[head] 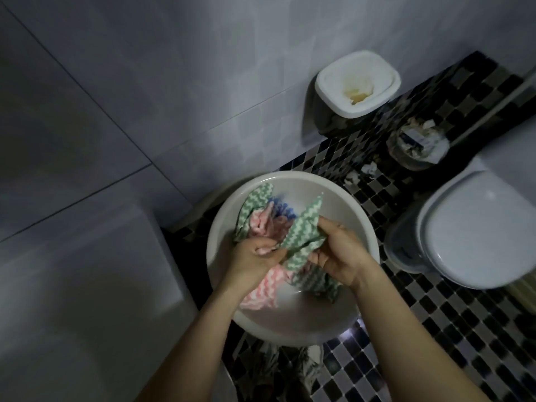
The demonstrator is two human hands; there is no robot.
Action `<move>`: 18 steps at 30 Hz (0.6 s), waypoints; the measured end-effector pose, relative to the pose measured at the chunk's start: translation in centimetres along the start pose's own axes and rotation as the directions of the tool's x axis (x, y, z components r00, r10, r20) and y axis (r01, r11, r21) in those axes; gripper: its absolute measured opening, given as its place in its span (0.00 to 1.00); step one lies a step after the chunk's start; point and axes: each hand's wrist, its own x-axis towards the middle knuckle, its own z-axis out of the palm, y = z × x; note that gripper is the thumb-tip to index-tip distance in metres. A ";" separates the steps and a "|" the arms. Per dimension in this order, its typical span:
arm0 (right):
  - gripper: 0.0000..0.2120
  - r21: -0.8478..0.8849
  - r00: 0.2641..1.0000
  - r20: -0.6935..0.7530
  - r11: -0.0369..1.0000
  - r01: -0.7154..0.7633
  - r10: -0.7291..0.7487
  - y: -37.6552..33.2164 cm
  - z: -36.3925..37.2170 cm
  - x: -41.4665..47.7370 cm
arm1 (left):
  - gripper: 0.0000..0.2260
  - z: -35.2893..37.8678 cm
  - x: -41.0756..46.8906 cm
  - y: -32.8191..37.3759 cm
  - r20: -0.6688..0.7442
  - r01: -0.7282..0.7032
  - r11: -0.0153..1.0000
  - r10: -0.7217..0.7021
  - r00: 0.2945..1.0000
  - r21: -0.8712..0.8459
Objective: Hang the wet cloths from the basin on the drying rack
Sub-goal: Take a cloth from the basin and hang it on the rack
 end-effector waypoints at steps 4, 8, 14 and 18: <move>0.13 0.015 0.994 -0.110 1.000 -0.008 0.010 0.1 -1.6 -1.0 | 0.09 -0.1 2.0 -1.2 -0.202 -0.041 0.951 0.107 0.974 0.307; 0.14 -0.080 0.958 -0.251 0.990 0.120 -0.136 0.6 -3.0 -1.5 | 0.12 -0.4 2.9 -1.9 -0.178 0.083 0.751 0.047 0.983 0.656; 0.07 -0.385 0.924 -0.228 0.900 0.204 -0.307 0.3 -2.5 -2.5 | 0.09 -1.0 0.3 3.3 -0.207 -0.071 0.983 0.106 0.973 0.170; 0.27 -0.434 0.974 -0.012 0.879 0.197 -0.225 -0.6 -0.6 -4.7 | 0.08 -1.6 -3.8 8.5 0.043 0.004 0.961 0.008 0.999 -0.275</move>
